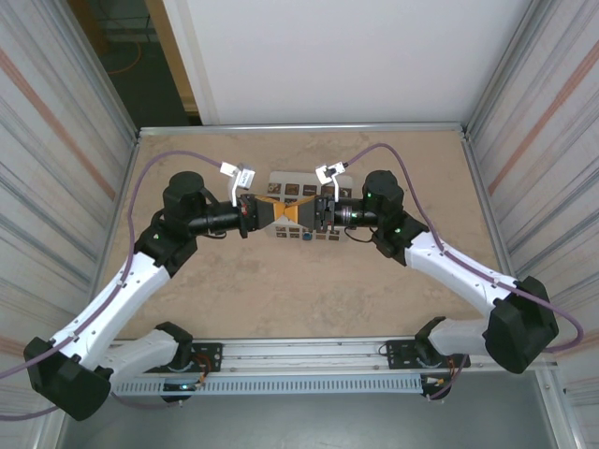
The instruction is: Unlock the padlock with the key
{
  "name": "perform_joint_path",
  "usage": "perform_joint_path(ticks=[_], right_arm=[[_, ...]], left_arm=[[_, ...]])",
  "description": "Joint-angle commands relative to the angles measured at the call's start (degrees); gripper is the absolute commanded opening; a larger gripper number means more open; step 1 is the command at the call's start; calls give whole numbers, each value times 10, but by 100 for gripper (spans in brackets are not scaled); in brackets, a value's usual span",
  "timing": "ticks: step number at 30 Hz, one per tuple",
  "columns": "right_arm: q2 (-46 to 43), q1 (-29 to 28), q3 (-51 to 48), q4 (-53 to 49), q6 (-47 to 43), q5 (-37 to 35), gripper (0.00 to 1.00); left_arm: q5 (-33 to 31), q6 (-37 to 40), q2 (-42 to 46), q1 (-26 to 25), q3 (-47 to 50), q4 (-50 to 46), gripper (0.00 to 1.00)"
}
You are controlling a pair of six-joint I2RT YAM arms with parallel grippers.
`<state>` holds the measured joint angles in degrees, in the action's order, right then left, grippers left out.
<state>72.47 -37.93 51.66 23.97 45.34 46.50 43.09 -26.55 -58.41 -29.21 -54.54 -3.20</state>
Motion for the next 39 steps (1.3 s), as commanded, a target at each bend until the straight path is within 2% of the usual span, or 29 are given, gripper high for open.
perform_joint_path(ticks=[1, 4, 11, 20, 25, 27, 34, 39], right_arm=[[-1, -6, 10, 7, -15, 14, 36], [-11, -6, -2, 7, -18, 11, 37], [-5, -10, 1, 5, -19, 16, 28], [-3, -11, 3, -10, -26, 14, 15], [-11, -10, 2, -22, -32, 7, 0], [-15, -9, 2, -37, -40, -1, 0], [-41, 24, -23, -96, -54, -41, 0], [-49, 86, -64, -136, -52, -73, 0]], left_arm=[[11, 10, 2, 4, -11, 8, 0], [10, 8, 2, 5, -11, 9, 0], [10, 7, 2, 6, -10, 8, 0], [7, 6, 4, 8, -7, 9, 0], [14, 8, 4, 9, -6, 11, 0], [11, 9, 7, 11, -5, 8, 0], [-26, 0, 31, 42, 16, 1, 43], [-83, 39, 39, 45, 60, -49, 58]])
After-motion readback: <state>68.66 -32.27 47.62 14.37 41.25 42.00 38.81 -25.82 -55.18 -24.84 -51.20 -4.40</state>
